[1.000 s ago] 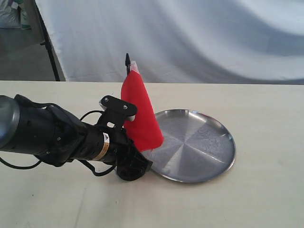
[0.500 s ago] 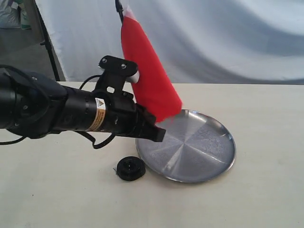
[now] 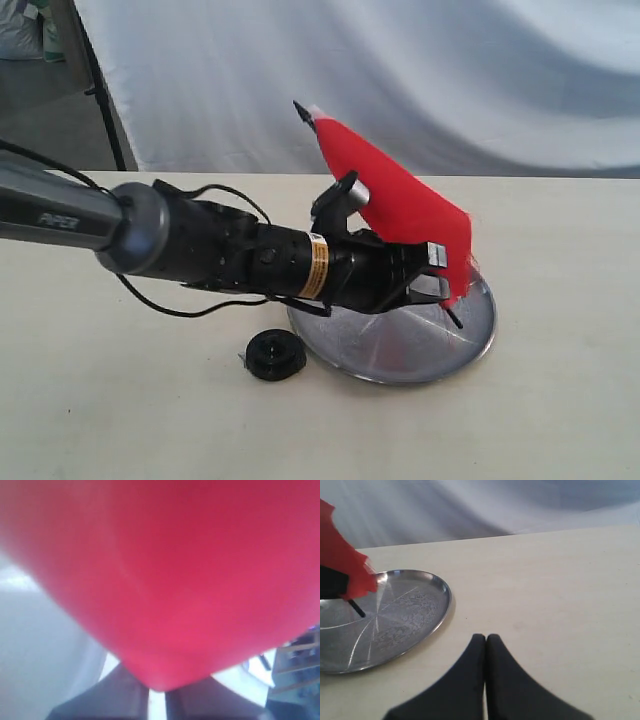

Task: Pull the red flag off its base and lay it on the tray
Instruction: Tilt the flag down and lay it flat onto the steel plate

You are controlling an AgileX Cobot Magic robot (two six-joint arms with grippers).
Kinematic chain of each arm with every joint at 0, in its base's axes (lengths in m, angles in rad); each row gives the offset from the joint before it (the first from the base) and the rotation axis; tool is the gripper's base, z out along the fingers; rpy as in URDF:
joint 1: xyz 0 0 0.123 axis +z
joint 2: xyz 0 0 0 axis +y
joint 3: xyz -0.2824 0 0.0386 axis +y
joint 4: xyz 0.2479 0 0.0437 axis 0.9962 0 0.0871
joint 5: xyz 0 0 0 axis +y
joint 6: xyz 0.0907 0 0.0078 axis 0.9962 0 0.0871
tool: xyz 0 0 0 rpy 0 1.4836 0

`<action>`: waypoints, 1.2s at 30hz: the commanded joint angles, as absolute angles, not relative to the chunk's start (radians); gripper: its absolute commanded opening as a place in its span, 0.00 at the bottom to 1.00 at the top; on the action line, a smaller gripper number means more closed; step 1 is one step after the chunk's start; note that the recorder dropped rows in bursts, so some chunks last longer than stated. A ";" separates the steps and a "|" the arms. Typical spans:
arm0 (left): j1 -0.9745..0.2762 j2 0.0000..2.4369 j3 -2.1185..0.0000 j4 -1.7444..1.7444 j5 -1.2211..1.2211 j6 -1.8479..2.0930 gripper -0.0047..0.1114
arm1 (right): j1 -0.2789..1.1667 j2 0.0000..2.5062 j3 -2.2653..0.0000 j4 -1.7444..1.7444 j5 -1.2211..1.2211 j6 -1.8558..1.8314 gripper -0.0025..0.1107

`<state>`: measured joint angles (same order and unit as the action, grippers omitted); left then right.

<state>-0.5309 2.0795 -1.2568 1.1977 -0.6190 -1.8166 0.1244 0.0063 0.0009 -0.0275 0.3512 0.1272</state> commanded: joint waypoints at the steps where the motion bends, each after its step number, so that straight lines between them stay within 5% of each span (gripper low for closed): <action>1: -0.538 2.193 -1.317 1.062 -0.683 -1.817 0.04 | 0.122 0.000 0.000 -0.035 0.347 0.126 0.02; 15: -0.536 2.368 -1.488 1.048 -0.686 -1.976 0.07 | 0.122 0.000 0.000 -0.035 0.347 0.126 0.02; 18: -0.536 2.369 -1.488 1.075 -0.684 -1.976 0.17 | 0.122 0.000 0.000 -0.035 0.347 0.126 0.02; 26: -0.533 2.369 -1.488 1.187 -0.725 -2.015 0.65 | 0.122 0.000 0.000 -0.035 0.347 0.126 0.02; 30: -0.521 2.362 -1.488 1.261 -0.835 -2.015 0.53 | 0.122 0.000 0.000 -0.035 0.347 0.126 0.02; 34: -0.486 2.316 -1.488 1.351 -0.919 -2.015 0.12 | 0.122 0.000 0.000 -0.035 0.347 0.126 0.02; 36: -0.470 2.276 -1.488 1.417 -0.911 -2.008 0.05 | 0.122 0.000 0.000 -0.035 0.347 0.126 0.02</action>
<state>-0.4958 2.3322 -1.4806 1.3419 -0.8901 -2.0101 0.1244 0.0063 0.0009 -0.0275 0.3512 0.1272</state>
